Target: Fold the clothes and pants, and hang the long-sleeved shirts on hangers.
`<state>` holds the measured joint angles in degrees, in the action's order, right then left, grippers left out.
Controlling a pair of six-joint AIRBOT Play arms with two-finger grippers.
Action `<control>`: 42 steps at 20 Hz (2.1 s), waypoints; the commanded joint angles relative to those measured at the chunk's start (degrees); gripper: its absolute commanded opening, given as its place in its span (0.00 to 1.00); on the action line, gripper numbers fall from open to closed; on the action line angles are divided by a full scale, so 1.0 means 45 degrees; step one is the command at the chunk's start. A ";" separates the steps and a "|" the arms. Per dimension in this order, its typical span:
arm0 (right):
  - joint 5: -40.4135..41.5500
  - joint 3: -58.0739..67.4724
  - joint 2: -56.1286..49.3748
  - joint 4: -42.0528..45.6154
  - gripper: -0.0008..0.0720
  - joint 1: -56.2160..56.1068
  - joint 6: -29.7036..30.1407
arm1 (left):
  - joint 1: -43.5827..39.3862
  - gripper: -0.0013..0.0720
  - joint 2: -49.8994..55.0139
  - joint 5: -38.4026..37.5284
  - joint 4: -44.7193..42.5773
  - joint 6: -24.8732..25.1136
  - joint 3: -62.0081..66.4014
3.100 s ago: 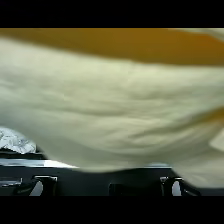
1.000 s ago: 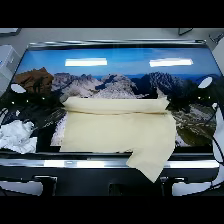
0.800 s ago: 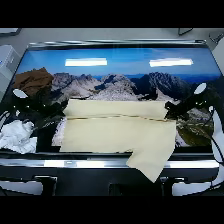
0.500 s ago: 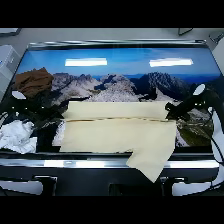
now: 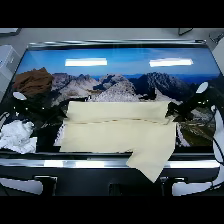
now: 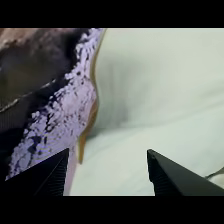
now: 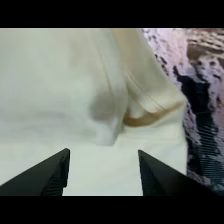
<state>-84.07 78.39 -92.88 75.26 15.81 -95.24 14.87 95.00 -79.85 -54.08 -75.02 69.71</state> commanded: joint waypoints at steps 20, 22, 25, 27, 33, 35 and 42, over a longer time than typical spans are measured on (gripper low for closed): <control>-0.2152 -0.4716 0.4051 0.1088 0.71 0.2395 0.0996 | 0.0767 0.12 -0.3507 0.1229 -0.0296 0.1768 -0.8102; -0.2045 -0.5459 0.4352 0.1103 0.71 0.2395 0.1273 | 0.0646 0.04 -0.3507 0.1326 -0.0301 0.1773 -0.8102; -0.0889 -0.7956 0.5139 0.1166 0.72 0.2395 0.1423 | 0.0646 0.04 -0.3575 0.1302 -0.0301 0.1773 -0.8097; -0.0175 -0.9578 0.5202 0.0389 0.72 0.2395 0.1923 | 0.0646 0.04 -0.3662 0.1292 -0.0301 0.1778 -0.8092; 0.1234 -1.1132 0.5202 -0.1967 0.71 0.2395 0.3041 | 0.0646 0.04 -0.3735 0.1282 -0.0301 0.1778 -0.8092; 0.1540 -1.1132 0.5202 -0.1938 0.69 0.2390 0.3031 | 0.0646 0.04 -0.3735 0.1287 -0.0301 0.1778 -0.8092; 0.1282 -1.1108 0.5217 -0.2137 0.06 0.2395 0.3400 | 0.0646 0.04 -0.3774 0.1277 -0.0296 0.1778 -0.8034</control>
<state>-77.34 28.47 -69.47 66.37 26.57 -81.30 17.78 78.19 -74.06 -55.37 -67.02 33.39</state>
